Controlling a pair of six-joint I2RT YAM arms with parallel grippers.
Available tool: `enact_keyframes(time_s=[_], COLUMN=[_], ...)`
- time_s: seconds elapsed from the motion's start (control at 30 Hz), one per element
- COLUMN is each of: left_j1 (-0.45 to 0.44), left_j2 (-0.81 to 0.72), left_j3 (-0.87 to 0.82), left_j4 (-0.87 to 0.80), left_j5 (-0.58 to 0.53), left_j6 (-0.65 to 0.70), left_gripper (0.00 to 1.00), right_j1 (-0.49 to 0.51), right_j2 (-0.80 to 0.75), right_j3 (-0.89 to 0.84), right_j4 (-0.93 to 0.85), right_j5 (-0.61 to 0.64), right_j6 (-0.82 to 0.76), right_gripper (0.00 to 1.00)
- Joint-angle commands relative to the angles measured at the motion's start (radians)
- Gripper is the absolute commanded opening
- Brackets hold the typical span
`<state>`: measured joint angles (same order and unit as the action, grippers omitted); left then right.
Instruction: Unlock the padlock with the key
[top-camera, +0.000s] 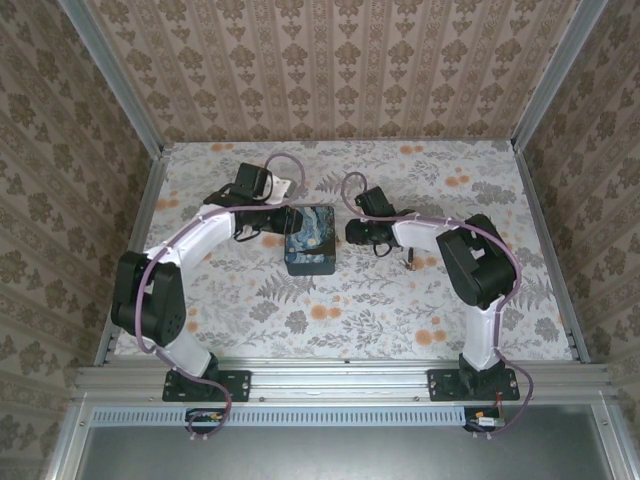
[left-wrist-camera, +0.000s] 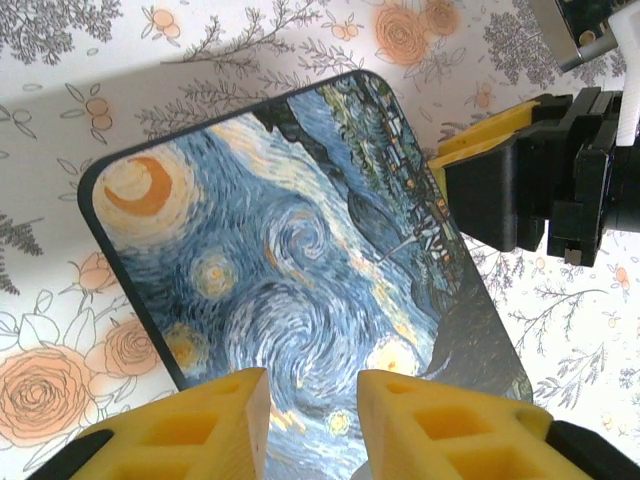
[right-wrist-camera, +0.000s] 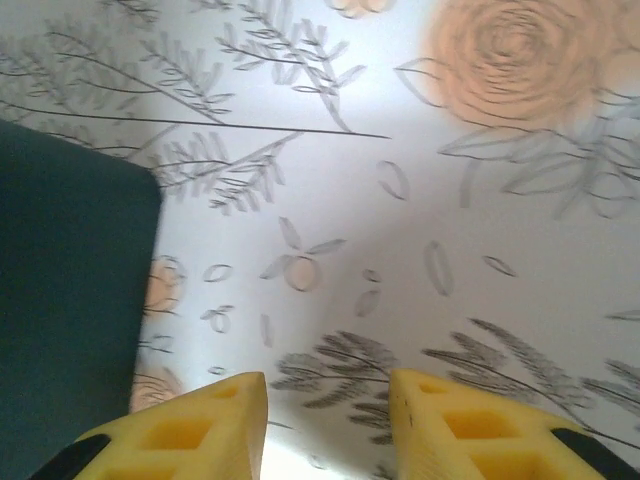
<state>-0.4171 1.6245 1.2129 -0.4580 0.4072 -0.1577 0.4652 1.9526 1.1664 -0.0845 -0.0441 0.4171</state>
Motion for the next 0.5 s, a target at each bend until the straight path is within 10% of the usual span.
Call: enact_keyframes(time_s=[0.0, 0.03, 0.1, 0.13, 0.47], left_j1=[0.009, 0.015, 0.044, 0.06, 0.337], left_j2=[-0.013, -0.026, -0.065, -0.088, -0.324], left_j3=[0.045, 0.038, -0.005, -0.042, -0.501], left_j4=[-0.014, -0.008, 0.044, 0.099, 0.516], left_j5=[-0.075, -0.135, -0.272, -0.328, -0.634], left_j6=[-0.012, -0.019, -0.029, -0.021, 0.225], left_gripper=[0.39, 0.43, 0.99, 1.0, 1.0], right_j1=[-0.015, -0.021, -0.043, -0.059, -0.331], right_j2=[-0.101, -0.136, -0.217, -0.256, -0.72], right_j3=[-0.049, -0.073, -0.129, -0.147, -0.567], right_j4=[0.014, 0.038, 0.084, 0.087, 0.212], right_j5=[-0.005, -0.017, -0.013, 0.007, 0.267], right_j6=[-0.02, -0.027, -0.062, -0.088, -0.294], right_gripper=[0.38, 0.42, 0.64, 0.97, 1.0])
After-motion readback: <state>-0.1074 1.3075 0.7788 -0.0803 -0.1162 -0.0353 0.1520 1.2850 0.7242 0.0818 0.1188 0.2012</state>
